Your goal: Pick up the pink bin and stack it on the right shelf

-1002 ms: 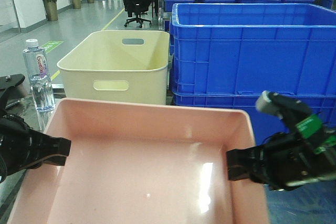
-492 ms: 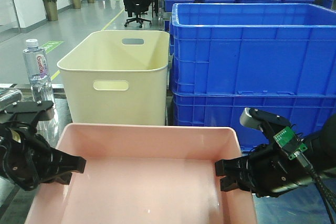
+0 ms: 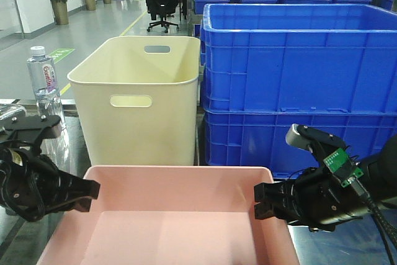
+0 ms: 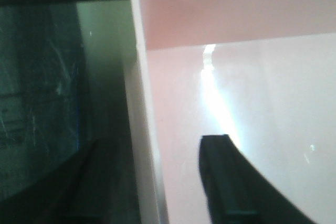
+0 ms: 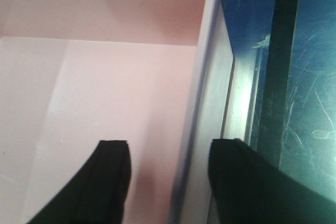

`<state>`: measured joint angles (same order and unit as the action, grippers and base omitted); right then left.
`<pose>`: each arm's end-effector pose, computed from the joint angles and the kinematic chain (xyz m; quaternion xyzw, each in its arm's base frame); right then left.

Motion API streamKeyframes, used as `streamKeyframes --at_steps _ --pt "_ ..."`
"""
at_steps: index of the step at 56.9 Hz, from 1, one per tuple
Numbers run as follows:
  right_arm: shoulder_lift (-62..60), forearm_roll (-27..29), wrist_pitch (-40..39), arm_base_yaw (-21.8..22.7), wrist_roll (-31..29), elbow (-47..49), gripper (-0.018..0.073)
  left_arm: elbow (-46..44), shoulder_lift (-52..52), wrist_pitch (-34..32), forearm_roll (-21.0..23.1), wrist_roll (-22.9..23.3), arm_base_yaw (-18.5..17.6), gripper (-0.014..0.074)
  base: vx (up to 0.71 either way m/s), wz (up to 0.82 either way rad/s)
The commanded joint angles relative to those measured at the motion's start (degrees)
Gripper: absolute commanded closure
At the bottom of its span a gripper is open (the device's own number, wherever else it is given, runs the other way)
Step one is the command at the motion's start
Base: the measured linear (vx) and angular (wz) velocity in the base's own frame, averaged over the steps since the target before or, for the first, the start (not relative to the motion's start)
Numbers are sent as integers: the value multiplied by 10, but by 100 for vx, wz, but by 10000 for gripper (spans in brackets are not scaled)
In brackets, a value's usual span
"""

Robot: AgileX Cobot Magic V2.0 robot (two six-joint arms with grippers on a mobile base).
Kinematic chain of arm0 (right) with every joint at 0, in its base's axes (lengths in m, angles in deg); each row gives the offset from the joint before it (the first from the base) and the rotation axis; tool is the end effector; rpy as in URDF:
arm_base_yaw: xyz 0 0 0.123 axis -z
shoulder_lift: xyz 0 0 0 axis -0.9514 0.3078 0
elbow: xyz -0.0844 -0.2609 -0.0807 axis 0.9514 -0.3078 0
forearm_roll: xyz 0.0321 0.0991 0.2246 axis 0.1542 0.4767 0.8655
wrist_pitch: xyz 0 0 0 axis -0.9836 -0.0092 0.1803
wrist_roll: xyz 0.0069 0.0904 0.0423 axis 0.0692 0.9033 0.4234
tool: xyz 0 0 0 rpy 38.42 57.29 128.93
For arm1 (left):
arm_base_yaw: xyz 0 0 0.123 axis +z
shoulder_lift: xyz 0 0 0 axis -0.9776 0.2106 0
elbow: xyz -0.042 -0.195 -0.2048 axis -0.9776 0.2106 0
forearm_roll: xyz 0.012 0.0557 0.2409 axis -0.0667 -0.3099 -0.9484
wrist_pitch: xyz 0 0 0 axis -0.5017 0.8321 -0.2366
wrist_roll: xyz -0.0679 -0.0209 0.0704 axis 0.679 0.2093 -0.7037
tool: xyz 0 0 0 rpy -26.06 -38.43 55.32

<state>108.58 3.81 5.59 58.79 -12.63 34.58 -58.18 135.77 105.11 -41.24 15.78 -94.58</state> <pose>0.2984 0.0992 0.2937 -0.0164 0.9398 0.2110 0.2683 0.2893 -0.0966 0.3236 0.0625 0.9503 -0.1148 0.2825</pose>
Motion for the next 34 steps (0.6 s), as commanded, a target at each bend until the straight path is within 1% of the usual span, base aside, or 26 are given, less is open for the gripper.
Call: streamKeyframes --at_steps 1,5,11,17,20,23,27,31,34 --pt "-22 15 -35 2 0 19 81 -17 -29 -42 3 2 1 27 0 0" --pt "-26 15 -34 2 0 19 81 -17 -40 -54 3 1 1 14 0 0" --pt "-48 15 -38 2 0 19 87 -17 -74 -84 3 -7 1 25 0 0" --pt "-85 11 -62 2 -5 19 101 -17 -118 -118 3 -29 1 64 0 0" --pt "-114 3 -71 2 -15 16 122 -15 -144 -128 3 -49 1 96 0 0" --pt "-141 -8 -83 2 -31 10 153 -6 -177 -144 3 -75 1 148 0 0" --pt "-180 -30 -105 2 -34 -5 211 22 -220 -175 3 -100 1 231 0 0" --pt "-216 -47 -130 2 -32 -26 281 58 -263 -207 3 -106 1 330 0 0" --pt "-244 -51 -150 2 -32 -47 341 91 -297 -231 3 -106 1 430 0 0"
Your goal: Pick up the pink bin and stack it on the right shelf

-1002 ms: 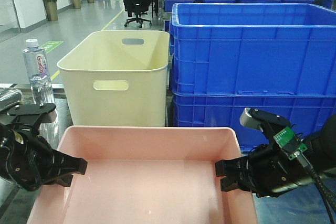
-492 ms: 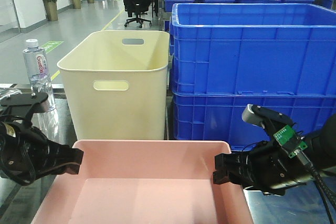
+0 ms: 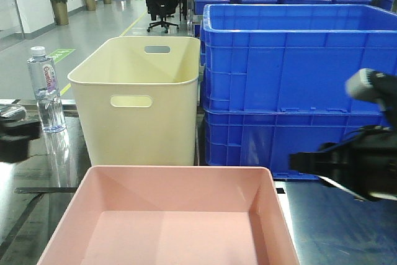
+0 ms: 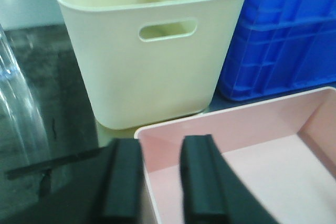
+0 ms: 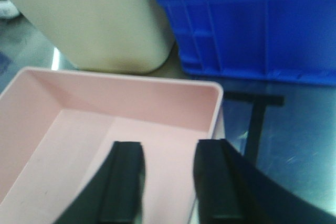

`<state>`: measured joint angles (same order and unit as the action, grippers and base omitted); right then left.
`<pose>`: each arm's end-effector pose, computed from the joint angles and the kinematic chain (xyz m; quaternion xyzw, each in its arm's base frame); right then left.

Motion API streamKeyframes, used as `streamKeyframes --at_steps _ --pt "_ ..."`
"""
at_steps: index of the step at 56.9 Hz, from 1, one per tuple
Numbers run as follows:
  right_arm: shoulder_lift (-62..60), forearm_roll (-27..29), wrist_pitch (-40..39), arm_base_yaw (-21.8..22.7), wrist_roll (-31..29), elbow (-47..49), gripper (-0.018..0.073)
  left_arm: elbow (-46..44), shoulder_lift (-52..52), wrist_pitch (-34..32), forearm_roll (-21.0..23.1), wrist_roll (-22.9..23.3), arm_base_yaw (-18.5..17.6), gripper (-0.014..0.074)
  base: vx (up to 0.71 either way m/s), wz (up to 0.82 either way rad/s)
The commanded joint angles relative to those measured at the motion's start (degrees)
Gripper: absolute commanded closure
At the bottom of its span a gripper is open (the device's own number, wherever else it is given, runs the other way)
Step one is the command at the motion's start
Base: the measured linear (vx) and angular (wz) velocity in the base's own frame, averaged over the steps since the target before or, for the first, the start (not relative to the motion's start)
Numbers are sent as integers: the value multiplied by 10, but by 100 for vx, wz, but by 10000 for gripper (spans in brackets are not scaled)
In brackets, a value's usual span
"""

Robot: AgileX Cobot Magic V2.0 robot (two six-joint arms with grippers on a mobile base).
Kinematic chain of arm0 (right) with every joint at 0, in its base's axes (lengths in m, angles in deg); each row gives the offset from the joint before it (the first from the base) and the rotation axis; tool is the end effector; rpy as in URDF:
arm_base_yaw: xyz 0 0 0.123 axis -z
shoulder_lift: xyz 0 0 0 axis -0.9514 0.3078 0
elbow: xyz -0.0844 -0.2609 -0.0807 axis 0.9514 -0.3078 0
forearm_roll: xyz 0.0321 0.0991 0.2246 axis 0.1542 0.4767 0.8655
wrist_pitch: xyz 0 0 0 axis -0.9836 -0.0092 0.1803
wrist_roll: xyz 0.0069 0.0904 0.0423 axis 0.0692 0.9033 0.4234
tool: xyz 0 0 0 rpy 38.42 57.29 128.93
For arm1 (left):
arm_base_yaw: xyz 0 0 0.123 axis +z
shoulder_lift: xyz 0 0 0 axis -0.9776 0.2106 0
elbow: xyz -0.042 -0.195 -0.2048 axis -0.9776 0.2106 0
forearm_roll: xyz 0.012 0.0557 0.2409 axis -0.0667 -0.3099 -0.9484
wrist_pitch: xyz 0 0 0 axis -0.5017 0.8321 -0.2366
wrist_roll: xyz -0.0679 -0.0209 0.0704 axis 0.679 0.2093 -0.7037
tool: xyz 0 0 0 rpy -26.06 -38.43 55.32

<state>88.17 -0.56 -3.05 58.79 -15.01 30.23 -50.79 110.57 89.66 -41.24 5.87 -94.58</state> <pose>0.2309 0.0742 0.3772 -0.0530 0.8591 0.1938 0.4707 0.1972 -0.0664 0.4170 0.1233 0.8176 -0.1201 0.5495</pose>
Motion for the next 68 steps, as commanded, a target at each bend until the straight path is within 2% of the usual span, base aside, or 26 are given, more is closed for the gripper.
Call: streamKeyframes --at_steps 1,6,9,10,29,35,42,46,53,60,68 --pt "-47 -7 -70 2 -9 -10 363 26 -55 -87 3 -7 1 464 0 0" --pt "-70 -7 -84 2 -9 -31 463 57 -88 -116 3 -7 1 598 0 0" --pt "-79 -7 -82 2 -9 -39 512 66 -103 -117 3 -7 1 607 0 0" --pt "-86 -7 -69 2 -9 -42 573 70 -123 -99 3 -7 1 605 0 0" --pt "-86 -7 -68 2 -9 -42 572 70 -127 -95 3 -7 1 605 0 0" --pt "-86 -7 -68 2 -9 -42 572 97 -133 -117 3 -7 1 605 0 0" --pt "-86 -7 -67 2 -9 -42 572 218 -190 -212 -13 -6 8 604 0 0" --pt "-86 -7 -67 2 -9 -42 572 319 -243 -281 -14 -3 31 604 0 0" --pt "-86 -7 -67 2 -9 -42 572 460 -320 -358 -14 -3 75 604 0 0" --pt "-86 -7 -67 2 -9 -42 572 580 -417 -377 -14 -3 110 604 0 0" --pt "-86 -7 -67 2 -9 -42 572 659 -528 -370 -13 -3 132 604 0 0"
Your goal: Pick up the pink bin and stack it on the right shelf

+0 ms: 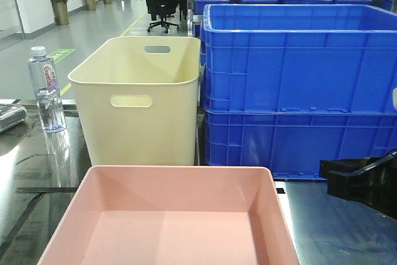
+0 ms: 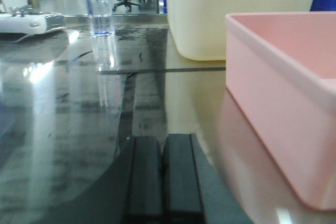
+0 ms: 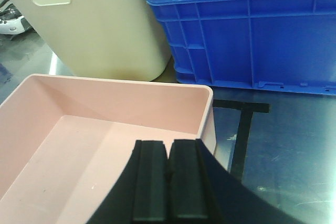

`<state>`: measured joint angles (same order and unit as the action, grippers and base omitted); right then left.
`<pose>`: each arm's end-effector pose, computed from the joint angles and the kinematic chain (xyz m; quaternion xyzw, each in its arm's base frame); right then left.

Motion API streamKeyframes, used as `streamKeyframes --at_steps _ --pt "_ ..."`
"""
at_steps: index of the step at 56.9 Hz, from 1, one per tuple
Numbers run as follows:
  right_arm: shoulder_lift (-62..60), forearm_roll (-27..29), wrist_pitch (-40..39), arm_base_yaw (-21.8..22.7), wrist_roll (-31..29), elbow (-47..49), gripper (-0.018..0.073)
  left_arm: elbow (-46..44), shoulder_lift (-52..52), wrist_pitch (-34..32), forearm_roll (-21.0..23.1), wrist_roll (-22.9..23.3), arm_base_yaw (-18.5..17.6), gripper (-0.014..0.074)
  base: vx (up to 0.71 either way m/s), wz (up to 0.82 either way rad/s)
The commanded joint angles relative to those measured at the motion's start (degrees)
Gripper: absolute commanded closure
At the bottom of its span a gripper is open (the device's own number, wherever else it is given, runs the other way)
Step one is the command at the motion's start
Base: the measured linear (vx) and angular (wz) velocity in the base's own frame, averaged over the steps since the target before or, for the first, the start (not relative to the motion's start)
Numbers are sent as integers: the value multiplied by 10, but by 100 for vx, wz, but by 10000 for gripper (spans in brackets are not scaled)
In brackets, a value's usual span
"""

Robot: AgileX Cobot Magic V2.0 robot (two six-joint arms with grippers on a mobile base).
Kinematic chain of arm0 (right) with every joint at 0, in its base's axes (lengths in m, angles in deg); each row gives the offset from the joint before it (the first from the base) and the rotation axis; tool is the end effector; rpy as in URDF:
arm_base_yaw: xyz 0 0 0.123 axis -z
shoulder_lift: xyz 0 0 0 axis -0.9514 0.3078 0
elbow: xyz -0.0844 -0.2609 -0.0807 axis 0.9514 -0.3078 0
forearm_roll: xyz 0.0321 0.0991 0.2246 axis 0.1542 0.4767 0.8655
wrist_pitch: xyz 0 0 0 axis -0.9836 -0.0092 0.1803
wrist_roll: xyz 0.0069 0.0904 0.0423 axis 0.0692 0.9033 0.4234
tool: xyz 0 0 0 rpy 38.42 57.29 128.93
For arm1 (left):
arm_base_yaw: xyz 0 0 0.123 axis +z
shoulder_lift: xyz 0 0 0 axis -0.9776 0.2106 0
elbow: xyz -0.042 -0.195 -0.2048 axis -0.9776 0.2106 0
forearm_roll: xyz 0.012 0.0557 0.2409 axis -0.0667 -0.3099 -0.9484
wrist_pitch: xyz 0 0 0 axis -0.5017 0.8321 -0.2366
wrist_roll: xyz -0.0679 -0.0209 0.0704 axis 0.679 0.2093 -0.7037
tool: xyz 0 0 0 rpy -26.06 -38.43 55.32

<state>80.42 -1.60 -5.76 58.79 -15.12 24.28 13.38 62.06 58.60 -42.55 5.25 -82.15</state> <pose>0.1991 0.0643 0.3767 -0.0538 0.8404 0.1873 0.5056 0.0723 -0.0059 0.1975 0.0200 0.7451 -0.0350 0.6657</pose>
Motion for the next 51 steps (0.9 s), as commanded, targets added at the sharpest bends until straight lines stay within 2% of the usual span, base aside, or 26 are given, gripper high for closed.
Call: streamKeyframes --at_steps 1,6,44,48,51 --pt "-8 4 -40 2 -7 17 572 22 -52 -60 0 4 10 604 0 0" --pt "-8 4 -40 2 -7 17 572 19 -107 -6 0 4 12 604 0 0" --pt "-7 4 -38 2 -7 17 571 19 -79 -2 1 4 12 604 0 0" --pt "-14 -7 -41 2 -9 17 571 19 -79 -1 1 4 12 604 0 0" --pt "-31 -50 -52 3 -10 10 571 19 -79 2 1 4 12 604 0 0"
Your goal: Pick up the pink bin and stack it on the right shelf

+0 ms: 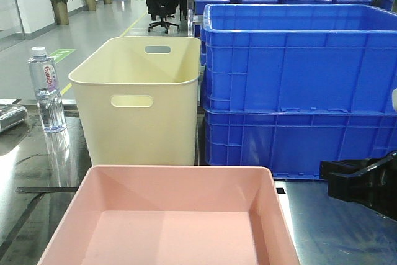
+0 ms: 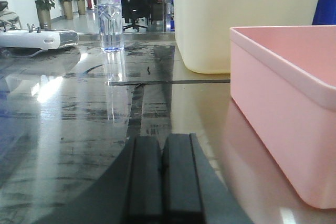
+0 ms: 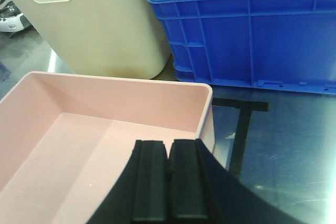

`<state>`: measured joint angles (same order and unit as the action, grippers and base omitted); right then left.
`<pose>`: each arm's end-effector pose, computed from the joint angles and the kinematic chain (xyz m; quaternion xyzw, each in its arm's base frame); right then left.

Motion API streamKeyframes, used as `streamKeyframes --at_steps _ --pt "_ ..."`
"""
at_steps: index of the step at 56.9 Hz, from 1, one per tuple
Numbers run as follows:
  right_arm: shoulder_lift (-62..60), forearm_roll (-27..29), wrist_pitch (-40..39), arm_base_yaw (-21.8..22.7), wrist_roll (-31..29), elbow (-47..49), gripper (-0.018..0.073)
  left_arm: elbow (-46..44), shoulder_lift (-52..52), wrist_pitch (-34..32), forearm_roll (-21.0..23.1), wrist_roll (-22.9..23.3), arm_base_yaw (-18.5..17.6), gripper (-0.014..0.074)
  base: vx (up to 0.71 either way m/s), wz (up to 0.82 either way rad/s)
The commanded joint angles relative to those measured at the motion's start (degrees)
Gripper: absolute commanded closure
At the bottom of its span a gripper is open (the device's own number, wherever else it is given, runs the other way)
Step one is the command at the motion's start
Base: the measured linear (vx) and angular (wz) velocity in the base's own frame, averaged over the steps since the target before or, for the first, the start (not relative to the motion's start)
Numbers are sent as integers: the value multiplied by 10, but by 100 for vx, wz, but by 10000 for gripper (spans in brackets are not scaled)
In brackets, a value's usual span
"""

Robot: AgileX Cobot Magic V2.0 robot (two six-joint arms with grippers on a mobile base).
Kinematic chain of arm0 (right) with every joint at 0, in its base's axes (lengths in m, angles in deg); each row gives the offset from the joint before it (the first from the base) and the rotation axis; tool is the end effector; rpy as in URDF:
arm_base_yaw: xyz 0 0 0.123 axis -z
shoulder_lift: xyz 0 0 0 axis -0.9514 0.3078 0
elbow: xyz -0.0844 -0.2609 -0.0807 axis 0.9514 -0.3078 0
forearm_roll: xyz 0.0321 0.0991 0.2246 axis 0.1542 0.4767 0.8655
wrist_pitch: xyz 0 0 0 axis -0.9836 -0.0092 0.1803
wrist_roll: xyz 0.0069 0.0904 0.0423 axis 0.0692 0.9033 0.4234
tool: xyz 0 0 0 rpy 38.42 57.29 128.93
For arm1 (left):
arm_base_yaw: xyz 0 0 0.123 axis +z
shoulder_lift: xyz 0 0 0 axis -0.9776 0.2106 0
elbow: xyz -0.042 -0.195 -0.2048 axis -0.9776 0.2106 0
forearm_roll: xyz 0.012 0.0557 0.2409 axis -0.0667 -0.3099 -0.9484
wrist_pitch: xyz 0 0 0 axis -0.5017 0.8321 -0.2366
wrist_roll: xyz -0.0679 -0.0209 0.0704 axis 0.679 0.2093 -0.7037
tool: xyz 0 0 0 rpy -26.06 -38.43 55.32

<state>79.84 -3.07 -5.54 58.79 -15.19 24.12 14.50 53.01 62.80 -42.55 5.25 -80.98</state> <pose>0.1967 0.0626 0.3771 -0.0611 0.8402 0.1765 0.5091 0.0605 -0.0045 0.1940 0.0149 0.7230 -0.0316 0.6900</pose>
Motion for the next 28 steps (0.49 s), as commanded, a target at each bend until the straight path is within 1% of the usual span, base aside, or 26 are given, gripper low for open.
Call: streamKeyframes --at_steps 1,3,6,8,11,15,20,23,28 --pt "-37 -53 -62 3 -9 4 571 8 11 -40 1 4 0 604 0 0" --pt "-64 -92 -86 3 -9 -14 571 8 11 -40 1 4 0 604 0 0" --pt "-108 -135 -123 9 -9 -52 571 8 11 -40 1 4 0 604 0 0" --pt "-149 -161 -151 23 -9 -92 571 8 11 -40 1 4 0 604 0 0" --pt "-207 -180 -194 53 -9 -152 571 8 11 -40 1 4 0 604 0 0" --pt "-295 -180 -248 103 -9 -249 571 8 11 -40 1 4 0 604 0 0" --pt "-390 -186 -263 144 -9 -351 571 8 11 -40 1 4 0 604 0 0" --pt "-446 -196 -259 156 -9 -407 571 8 11 -40 1 4 0 604 0 0" --pt "-525 -216 -242 162 -8 -488 571 8 11 -40 1 4 0 604 0 0"
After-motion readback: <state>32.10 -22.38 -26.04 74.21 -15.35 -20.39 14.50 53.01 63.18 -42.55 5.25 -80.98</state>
